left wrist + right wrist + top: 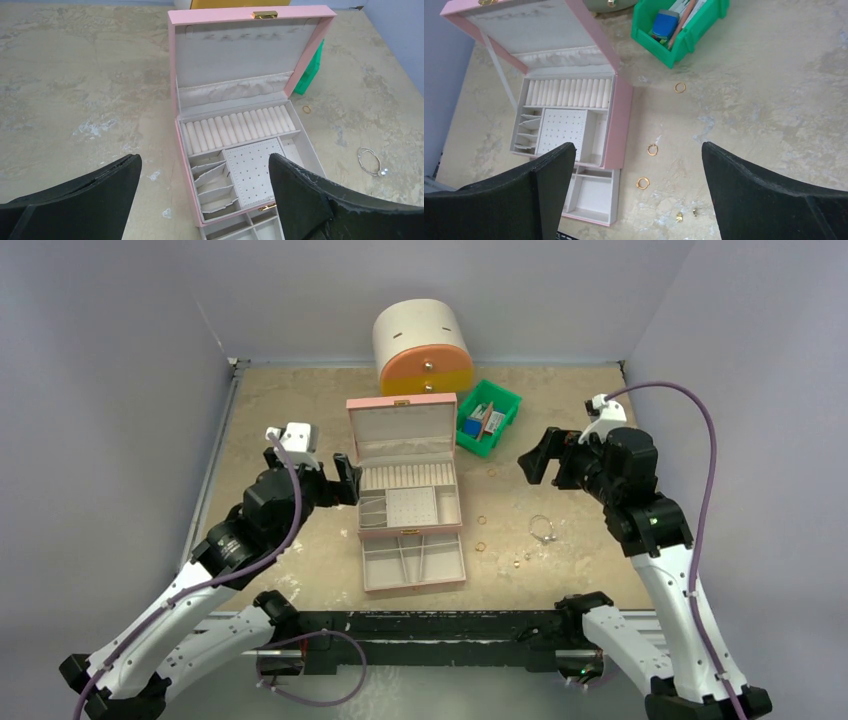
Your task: Organize the mixed jewelry
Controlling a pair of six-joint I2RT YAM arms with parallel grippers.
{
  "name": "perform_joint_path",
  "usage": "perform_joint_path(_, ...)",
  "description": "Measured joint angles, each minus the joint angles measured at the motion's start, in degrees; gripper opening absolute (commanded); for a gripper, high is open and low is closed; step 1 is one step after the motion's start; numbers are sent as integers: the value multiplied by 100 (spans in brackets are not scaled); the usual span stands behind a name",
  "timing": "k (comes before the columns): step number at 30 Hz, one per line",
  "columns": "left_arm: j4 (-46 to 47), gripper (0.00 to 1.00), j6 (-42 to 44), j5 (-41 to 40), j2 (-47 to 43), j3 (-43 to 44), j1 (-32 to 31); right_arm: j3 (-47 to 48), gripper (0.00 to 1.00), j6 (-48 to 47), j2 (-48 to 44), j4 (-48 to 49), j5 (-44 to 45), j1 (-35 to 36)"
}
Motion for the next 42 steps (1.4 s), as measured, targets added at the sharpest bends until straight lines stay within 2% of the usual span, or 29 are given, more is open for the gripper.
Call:
perform_joint_path(7, -15, 99, -2, 26, -337, -79, 0, 111, 99, 151, 238, -538, 273, 0)
perform_joint_path(15, -2, 98, -2, 122, -372, -90, 0, -376, 97, 573, 201, -927, 876, 0)
perform_joint_path(24, -28, 98, -4, 149, -420, -90, 0, -979, 83, 1281, 151, -1071, 1558, 0)
perform_joint_path(34, -37, 97, -2, 92, -413, -90, 0, -1801, 74, 1864, 638, -632, 1749, 0)
perform_joint_path(42, -109, 96, -2, 7, -234, -90, 0, -2048, 70, 1967, 1176, -76, 1707, 0)
